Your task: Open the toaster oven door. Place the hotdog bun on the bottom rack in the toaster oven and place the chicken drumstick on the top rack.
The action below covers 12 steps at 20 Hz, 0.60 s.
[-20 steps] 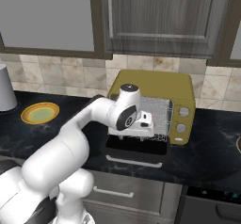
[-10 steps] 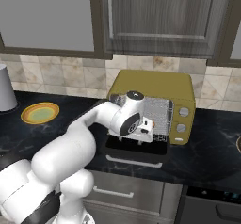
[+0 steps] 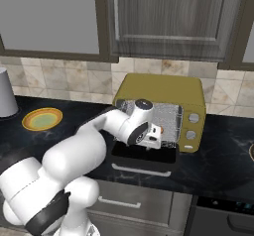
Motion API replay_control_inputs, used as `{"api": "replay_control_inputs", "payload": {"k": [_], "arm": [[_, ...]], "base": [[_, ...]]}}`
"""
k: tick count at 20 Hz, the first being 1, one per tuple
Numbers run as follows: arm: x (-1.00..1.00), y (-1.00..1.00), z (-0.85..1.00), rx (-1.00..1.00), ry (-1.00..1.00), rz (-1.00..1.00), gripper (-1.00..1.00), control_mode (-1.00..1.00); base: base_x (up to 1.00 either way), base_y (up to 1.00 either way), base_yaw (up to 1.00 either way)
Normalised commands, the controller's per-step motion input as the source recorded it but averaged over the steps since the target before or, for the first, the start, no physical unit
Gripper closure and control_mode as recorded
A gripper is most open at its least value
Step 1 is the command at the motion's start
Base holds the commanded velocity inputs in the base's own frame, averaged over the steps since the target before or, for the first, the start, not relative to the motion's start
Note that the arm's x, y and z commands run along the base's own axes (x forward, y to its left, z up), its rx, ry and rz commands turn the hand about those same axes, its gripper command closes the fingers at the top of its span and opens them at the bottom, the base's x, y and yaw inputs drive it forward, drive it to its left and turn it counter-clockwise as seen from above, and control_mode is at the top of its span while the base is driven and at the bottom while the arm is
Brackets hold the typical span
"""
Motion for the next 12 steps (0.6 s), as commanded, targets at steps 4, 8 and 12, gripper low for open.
{"api": "replay_control_inputs", "payload": {"k": [4,8,12], "arm": [[0.14,0.0,-0.09,0.0,-0.12,0.04,-1.0,-1.0],[0.21,0.0,-0.05,0.0,-0.1,0.03,-1.0,-1.0],[0.28,0.0,0.04,0.0,-0.07,0.0,-1.0,-1.0]], "base": [[0.0,0.0,0.0],[0.0,0.0,0.0],[0.0,0.0,0.0]]}}
